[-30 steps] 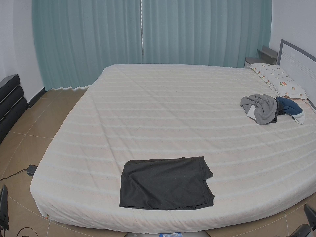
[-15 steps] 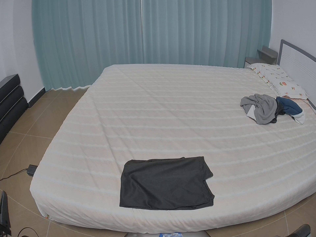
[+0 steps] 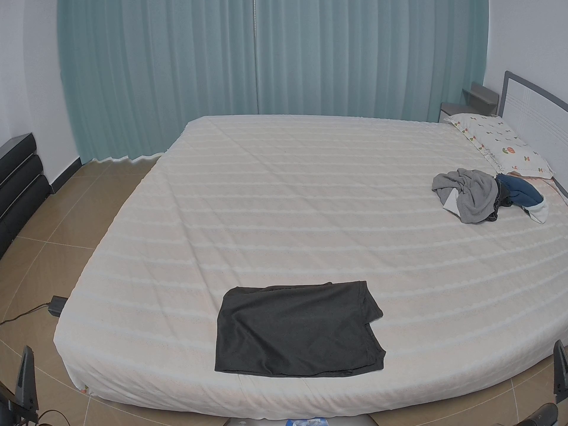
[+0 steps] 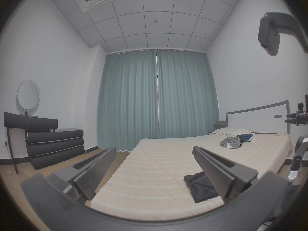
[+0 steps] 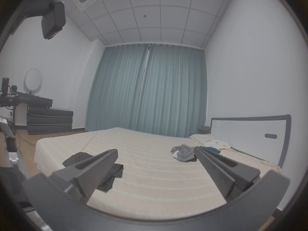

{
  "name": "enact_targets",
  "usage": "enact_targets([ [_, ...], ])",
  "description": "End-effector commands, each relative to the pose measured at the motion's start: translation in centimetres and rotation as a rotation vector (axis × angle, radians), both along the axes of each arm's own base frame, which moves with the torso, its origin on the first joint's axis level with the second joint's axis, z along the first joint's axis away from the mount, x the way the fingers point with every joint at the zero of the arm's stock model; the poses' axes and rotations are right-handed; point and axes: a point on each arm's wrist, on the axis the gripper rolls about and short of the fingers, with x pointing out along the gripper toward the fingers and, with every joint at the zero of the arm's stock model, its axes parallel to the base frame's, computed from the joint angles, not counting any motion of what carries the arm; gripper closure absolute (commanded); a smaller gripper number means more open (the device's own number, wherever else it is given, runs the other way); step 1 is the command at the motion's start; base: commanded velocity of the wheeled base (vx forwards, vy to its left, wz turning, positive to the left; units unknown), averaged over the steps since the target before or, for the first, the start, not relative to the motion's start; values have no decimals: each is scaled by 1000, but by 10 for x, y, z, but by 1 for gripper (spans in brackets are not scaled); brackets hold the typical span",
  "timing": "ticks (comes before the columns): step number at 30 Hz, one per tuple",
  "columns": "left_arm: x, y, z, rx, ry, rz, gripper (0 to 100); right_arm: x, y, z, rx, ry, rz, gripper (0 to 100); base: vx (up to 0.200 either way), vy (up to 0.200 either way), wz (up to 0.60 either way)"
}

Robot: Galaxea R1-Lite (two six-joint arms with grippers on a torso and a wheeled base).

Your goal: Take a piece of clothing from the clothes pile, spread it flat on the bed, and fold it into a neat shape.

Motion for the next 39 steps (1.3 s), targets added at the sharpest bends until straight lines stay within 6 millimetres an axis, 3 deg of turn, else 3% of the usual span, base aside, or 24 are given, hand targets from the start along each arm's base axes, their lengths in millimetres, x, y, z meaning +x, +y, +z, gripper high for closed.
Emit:
enact_targets([
  [1, 11, 1, -33, 44, 131, 33, 0, 12, 0, -40, -14, 148, 15, 0, 0, 0, 0],
  [18, 11, -1, -43, -1, 228, -60, 0, 11, -1, -39, 182, 177, -17, 0, 0, 0, 0],
  [39, 11, -1, -43, -2, 227, -26, 0, 13, -1, -46, 170, 204, -20, 0, 0, 0, 0],
])
